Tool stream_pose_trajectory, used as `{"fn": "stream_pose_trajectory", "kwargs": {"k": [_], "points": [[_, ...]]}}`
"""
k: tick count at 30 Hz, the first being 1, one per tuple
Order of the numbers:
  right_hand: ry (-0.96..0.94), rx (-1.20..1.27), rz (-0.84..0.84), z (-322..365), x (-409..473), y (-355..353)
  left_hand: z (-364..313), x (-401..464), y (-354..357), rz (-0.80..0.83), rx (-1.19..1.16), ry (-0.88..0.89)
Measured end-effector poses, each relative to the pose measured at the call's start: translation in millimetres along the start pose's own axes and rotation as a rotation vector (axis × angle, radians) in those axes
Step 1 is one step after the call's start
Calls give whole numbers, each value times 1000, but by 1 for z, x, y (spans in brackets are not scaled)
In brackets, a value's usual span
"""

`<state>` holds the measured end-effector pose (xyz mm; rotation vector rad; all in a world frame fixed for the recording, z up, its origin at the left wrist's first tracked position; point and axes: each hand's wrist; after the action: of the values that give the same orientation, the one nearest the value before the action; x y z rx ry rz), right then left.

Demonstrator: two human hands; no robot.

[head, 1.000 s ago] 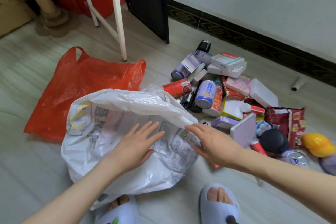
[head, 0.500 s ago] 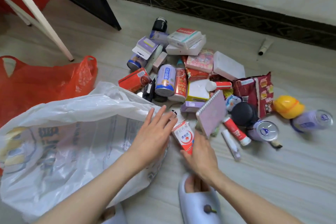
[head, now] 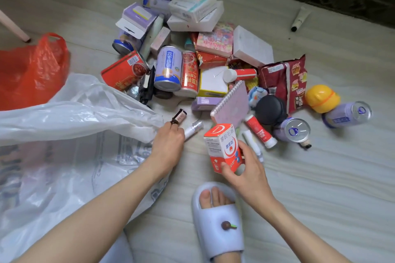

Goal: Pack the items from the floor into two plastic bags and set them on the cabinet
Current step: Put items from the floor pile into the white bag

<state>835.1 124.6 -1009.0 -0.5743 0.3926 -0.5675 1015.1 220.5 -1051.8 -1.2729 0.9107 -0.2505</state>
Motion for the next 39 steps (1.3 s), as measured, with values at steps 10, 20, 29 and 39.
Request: {"fn": "stream_pose_trajectory", "kwargs": {"k": [10, 20, 29, 39], "points": [[-74, 73, -61, 27, -4, -2, 16, -51, -28, -150, -639, -31], [-376, -121, 525, 105, -18, 62, 168, -170, -9, -114, -609, -449], [-329, -316, 595, 152, 42, 164, 205, -104, 22, 24, -614, -726], [-249, -52, 528, 131, 29, 147, 198, -106, 36, 50, -835, -630]]}}
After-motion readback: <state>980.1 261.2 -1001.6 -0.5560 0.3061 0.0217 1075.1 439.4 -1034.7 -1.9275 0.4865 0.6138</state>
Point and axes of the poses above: each hand's wrist, its own x-axis towards the middle knuckle, its own y-axis out of the palm, z = x × y, and after that the axes turned 12 degrees about -y, right-handed
